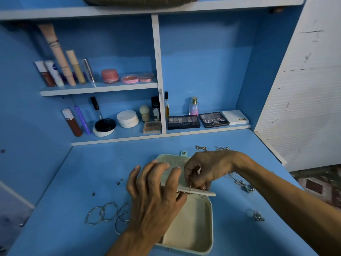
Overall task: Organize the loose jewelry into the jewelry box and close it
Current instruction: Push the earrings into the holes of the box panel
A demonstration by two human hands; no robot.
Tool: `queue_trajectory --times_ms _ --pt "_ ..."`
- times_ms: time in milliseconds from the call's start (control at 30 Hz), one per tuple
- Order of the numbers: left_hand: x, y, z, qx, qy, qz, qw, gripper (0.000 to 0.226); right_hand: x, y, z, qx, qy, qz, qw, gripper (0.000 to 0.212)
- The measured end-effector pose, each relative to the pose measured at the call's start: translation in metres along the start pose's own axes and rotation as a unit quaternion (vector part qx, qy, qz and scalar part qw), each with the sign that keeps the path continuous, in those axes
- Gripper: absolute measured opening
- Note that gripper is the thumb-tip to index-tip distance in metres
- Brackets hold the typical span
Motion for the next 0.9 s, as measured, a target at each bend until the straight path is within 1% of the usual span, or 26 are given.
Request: queue_trajectory --times_ms 100,267,567,767,833,900 --pt "0.0 0.002 -0.003 0.007 -0.001 0.001 1.0 0.069 0.0 0.003 0.0 0.009 -0.01 0.005 1.0 0.005" --pt "-0.001 0.002 -0.003 0.014 -0.001 -0.012 1.0 0.078 0.0 0.007 0.001 0.015 -0.013 0.007 1.0 0.007" --pt "-0.001 0.003 -0.005 0.048 -0.022 -0.021 0.998 0.086 0.0 0.008 -0.002 0.038 -0.011 -0.004 0.999 0.015" --pt "0.0 0.008 -0.007 0.077 -0.066 -0.037 0.994 0.089 -0.006 0.005 -0.006 0.043 0.019 -0.01 0.999 0.015" --pt "0.003 0.014 -0.007 0.099 -0.088 -0.04 0.99 0.094 -0.01 0.0 -0.01 0.04 0.052 -0.024 0.998 0.021" --pt "0.007 0.021 -0.006 0.129 -0.108 -0.046 0.985 0.099 -0.014 -0.005 -0.015 0.015 0.1 -0.036 0.994 0.027"
Point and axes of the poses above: each hand's wrist, its own y-axis towards the middle knuckle, its own z-axis out of the palm, x = y × z, the point moved 1 cm from there along y, towards the middle knuckle, and after that the axes turned 10 degrees about x, right-handed, at the moved point
